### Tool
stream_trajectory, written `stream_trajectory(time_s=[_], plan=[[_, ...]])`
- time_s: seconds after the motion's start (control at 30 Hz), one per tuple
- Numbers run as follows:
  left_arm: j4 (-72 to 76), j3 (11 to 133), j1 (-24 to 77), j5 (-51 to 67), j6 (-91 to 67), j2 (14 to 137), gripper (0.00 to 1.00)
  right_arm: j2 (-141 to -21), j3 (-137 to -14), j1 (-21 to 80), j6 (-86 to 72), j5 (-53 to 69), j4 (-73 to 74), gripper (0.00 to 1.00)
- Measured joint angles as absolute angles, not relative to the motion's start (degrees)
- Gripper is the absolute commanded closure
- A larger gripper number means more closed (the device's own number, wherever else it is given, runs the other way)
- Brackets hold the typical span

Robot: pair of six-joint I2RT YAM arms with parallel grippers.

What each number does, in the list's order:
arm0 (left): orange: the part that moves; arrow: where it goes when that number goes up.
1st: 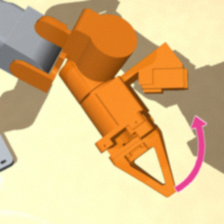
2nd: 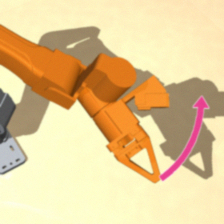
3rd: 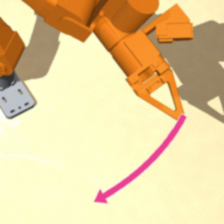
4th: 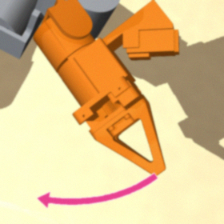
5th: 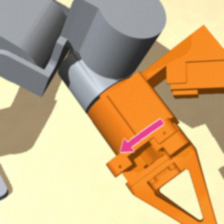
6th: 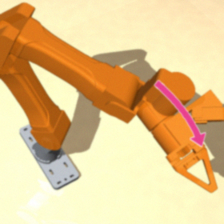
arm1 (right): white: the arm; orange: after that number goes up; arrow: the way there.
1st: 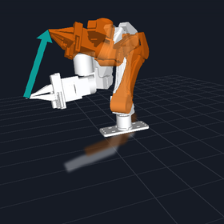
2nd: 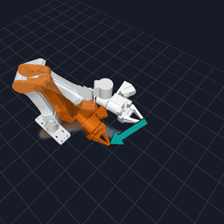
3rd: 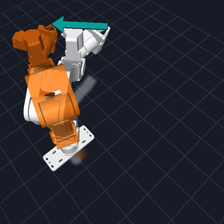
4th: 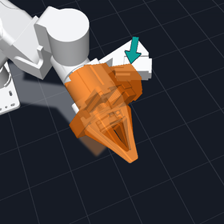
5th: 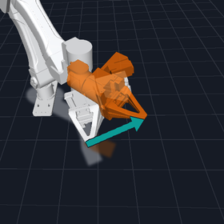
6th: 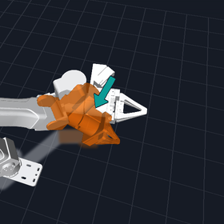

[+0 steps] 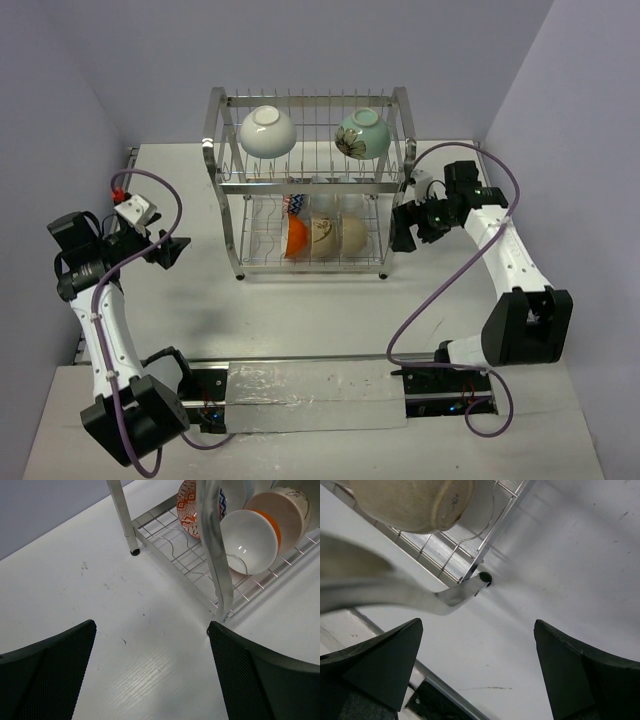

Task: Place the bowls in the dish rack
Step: Reset both arms

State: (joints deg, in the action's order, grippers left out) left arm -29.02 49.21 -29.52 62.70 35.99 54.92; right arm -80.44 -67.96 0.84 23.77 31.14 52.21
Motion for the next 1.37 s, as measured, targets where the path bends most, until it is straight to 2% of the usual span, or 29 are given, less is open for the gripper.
stream_trajectory(time_s=[0.43, 0.73, 0.93, 1.17, 1.37], plan=[[-30.46, 49.52, -29.71, 62.67, 32.21, 47.00, 0.01, -71.05, -68.99, -3.05, 24.03, 32.56, 53.87, 0.00], [-30.81, 49.65, -29.71, 61.58, 25.76, 44.42, 0.01, -67.51, -67.37, -9.52, 21.63, 28.36, 52.75, 0.00], [-29.56, 48.36, -29.78, 61.30, 19.73, 43.90, 0.01, -56.40, -63.77, -9.52, 17.34, 24.62, 48.45, 0.00], [-32.40, 47.81, -29.85, 57.56, 18.85, 51.00, 0.01, -45.60, -58.52, -9.52, 12.93, 28.75, 42.54, 0.00], [-31.68, 45.84, -29.93, 56.05, 18.09, 44.73, 0.01, -41.28, -53.76, -9.47, 10.46, 27.73, 40.45, 0.00]])
